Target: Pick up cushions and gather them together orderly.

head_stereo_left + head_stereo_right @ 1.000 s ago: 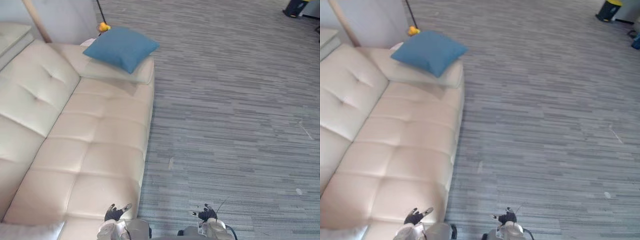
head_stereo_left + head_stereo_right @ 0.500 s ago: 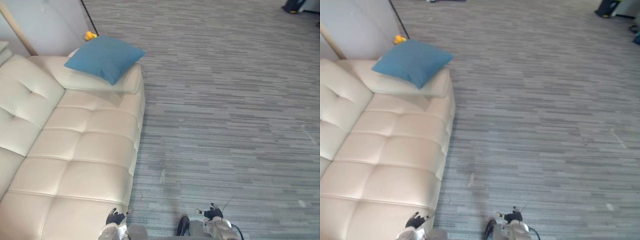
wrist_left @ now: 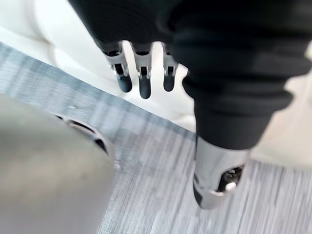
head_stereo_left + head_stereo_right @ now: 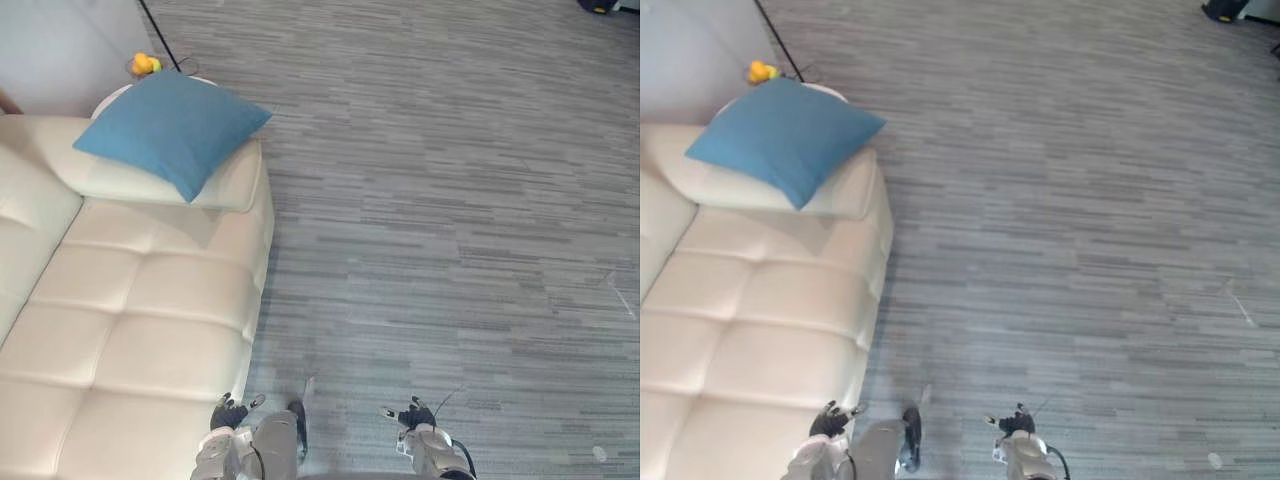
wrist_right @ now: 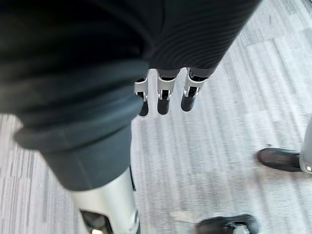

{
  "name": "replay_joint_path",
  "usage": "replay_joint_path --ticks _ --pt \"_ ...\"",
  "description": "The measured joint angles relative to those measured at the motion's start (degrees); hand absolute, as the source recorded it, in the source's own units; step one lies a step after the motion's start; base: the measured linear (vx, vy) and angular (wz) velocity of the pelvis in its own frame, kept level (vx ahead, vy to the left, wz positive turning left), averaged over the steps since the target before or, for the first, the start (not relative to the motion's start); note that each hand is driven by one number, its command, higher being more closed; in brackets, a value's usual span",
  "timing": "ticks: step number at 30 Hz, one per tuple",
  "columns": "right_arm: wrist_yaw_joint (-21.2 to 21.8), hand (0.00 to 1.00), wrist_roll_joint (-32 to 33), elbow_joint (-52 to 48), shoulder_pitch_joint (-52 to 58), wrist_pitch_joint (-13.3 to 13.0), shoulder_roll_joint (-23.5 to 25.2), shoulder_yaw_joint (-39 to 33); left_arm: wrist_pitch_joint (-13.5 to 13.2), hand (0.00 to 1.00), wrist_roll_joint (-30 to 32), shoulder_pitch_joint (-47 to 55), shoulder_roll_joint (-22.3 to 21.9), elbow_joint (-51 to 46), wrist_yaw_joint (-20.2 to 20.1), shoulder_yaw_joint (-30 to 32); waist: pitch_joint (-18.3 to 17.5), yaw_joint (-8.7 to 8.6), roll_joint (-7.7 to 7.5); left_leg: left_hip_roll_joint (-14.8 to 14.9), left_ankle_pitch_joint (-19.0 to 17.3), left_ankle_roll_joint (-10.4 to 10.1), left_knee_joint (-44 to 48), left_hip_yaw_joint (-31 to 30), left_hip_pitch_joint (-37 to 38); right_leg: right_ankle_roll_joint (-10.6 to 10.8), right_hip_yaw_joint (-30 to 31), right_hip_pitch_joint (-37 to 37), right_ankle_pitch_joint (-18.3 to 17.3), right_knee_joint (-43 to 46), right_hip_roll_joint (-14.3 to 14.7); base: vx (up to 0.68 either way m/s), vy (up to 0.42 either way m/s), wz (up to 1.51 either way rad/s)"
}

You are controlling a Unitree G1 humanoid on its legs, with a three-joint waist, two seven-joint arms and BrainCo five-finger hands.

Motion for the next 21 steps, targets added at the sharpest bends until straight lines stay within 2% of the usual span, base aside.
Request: replay_joint_path --ticks 1,3,5,6,7,8,10,11,12,13,14,15,16,17,19,21 --pt "0.53 0.00 -0.39 0.00 1.11 -0.04 -0.02 0.09 0.05 0.00 0.54 0.02 0.00 0.56 0.01 -0.34 0.33 -0.30 0.57 -0.17 -1.72 -0.21 -1.11 -0.71 4.45 -0.65 0.21 -3.74 -0.33 9.39 -0.94 0.48 0.074 0.22" --pt "0.79 0.00 -0.56 -0.75 1.89 -0.17 -0.11 0.02 0.24 0.00 0.74 -0.16 -0.05 0.64 0.04 -0.33 0.48 -0.88 0.92 -0.39 -2.54 -0.50 -4.04 -1.58 8.63 -2.14 -1.83 -8.50 -1.06 11.71 -2.31 0.34 0.018 0.24" --pt "0.77 0.00 -0.92 -2.31 2.15 -0.74 -0.19 -0.21 0.35 0.00 0.74 -0.23 -0.02 0.72 0.04 -0.31 0.46 -1.72 0.86 -0.15 -3.63 -1.31 -5.69 -2.96 11.54 -2.95 -5.93 -13.28 -1.14 5.97 -3.68 0.36 -0.027 0.31" --pt "0.73 0.00 -0.91 -2.35 1.99 -1.16 -0.26 -0.68 0.35 0.00 0.74 -0.21 0.00 0.96 0.11 -0.24 0.58 -2.23 0.91 0.10 -4.17 -1.72 -6.31 -3.89 13.03 -3.09 -7.48 -14.83 -1.02 0.20 -3.76 0.36 -0.076 0.45" --pt "0.76 0.00 -0.90 -2.11 1.45 -1.14 -0.46 -0.92 0.34 0.00 0.74 -0.12 0.08 1.61 0.23 -0.16 0.56 -2.85 0.95 0.39 -4.46 -2.25 -8.15 -4.87 15.37 -3.50 -8.10 -15.69 0.01 -9.92 -2.99 0.36 -0.095 0.48" --pt "0.76 0.00 -0.87 -2.01 1.25 -1.10 -0.45 -1.17 0.34 0.00 0.75 -0.08 0.09 1.75 0.30 -0.19 0.54 -3.11 1.02 0.50 -4.74 -2.72 -8.99 -5.41 15.83 -3.60 -7.47 -15.87 1.30 -15.00 -2.29 0.33 -0.125 0.54" --pt "0.77 0.00 -0.89 -0.88 0.38 -0.95 -0.43 -2.72 0.21 0.00 0.84 -0.09 0.18 2.17 0.35 -0.28 0.63 -3.50 0.89 0.45 -6.63 -4.52 -10.13 -8.17 18.50 -3.63 -2.57 -15.99 6.81 -29.98 -0.38 0.38 -0.190 0.61" --pt "0.76 0.00 -0.89 -0.54 0.18 -0.82 -0.57 -2.89 0.21 0.00 0.84 -0.04 0.19 2.45 0.38 -0.24 0.58 -3.56 0.88 0.48 -7.61 -5.05 -10.10 -9.25 19.22 -3.81 -1.85 -15.90 7.75 -31.40 -0.43 0.50 -0.278 0.73" --pt "0.85 0.00 -0.89 0.12 -0.11 -0.65 -1.18 -2.87 0.21 0.00 0.85 0.00 -0.09 2.81 0.51 -0.11 0.53 -3.88 1.46 1.54 -9.27 -6.10 -9.76 -11.16 20.39 -4.59 -1.45 -15.93 12.05 -29.45 0.18 0.53 -0.323 0.73" --pt "0.87 0.00 -0.92 0.15 -0.15 -0.59 -1.67 -2.88 0.16 0.00 0.86 0.66 -0.55 2.90 0.54 0.09 -0.11 -4.06 2.30 2.97 -9.92 -6.49 -9.48 -12.83 20.92 -5.86 -1.85 -15.86 12.41 -27.07 1.36 0.68 -0.375 0.95" --pt "0.83 0.00 -0.96 0.55 -0.82 -0.58 -1.98 -2.81 -0.02 0.00 0.88 1.21 -1.40 2.84 0.45 1.19 -0.34 -4.02 3.80 5.15 -9.63 -6.76 -3.76 -15.97 18.83 -7.01 -4.89 -15.10 8.45 -24.27 2.17 0.68 -0.397 0.80" --pt "0.83 0.00 -0.96 0.56 -0.98 -0.58 -2.23 -2.83 -0.08 0.00 0.87 1.04 -1.80 2.65 0.43 2.39 0.00 -4.16 4.38 5.90 -9.21 -6.87 2.68 -17.32 16.00 -7.51 -6.25 -14.26 7.18 -23.98 2.57 0.57 -0.340 0.63" --pt "0.82 0.00 -0.93 0.44 -1.43 -0.50 -2.84 -2.76 -0.05 0.00 0.61 0.59 -2.58 2.47 0.55 3.84 0.56 -4.05 5.72 7.36 -6.77 -7.18 14.04 -18.18 11.15 -8.49 -7.73 -12.45 5.82 -24.10 3.69 0.54 -0.334 0.21" --pt "0.68 0.00 -0.84 0.49 -1.45 -0.42 -3.18 -2.16 -0.06 0.00 0.67 0.79 -2.97 2.09 0.74 4.71 1.32 -3.27 6.63 10.05 -0.82 -6.81 29.17 -17.44 4.09 -9.55 -8.25 -8.78 3.95 -25.56 5.46 0.43 -0.211 0.02" --pt "0.41 0.00 -0.66 0.62 -1.69 -0.18 -2.79 -2.11 -0.16 0.00 0.70 0.06 -2.57 1.00 0.77 3.94 2.46 -3.03 6.57 11.86 -2.54 -7.12 36.54 -13.52 -0.61 -10.05 -8.53 -2.61 2.24 -28.31 6.06 0.49 -0.164 0.05" --pt "0.30 0.00 -0.23 0.67 -1.38 -0.04 -2.41 -2.05 -0.36 0.00 0.73 -0.03 -1.84 -0.35 0.63 1.90 3.10 -3.00 5.10 11.18 -3.82 -6.66 33.99 -9.22 -4.35 -9.25 -9.42 2.43 1.49 -32.06 5.47 0.50 -0.147 0.29"
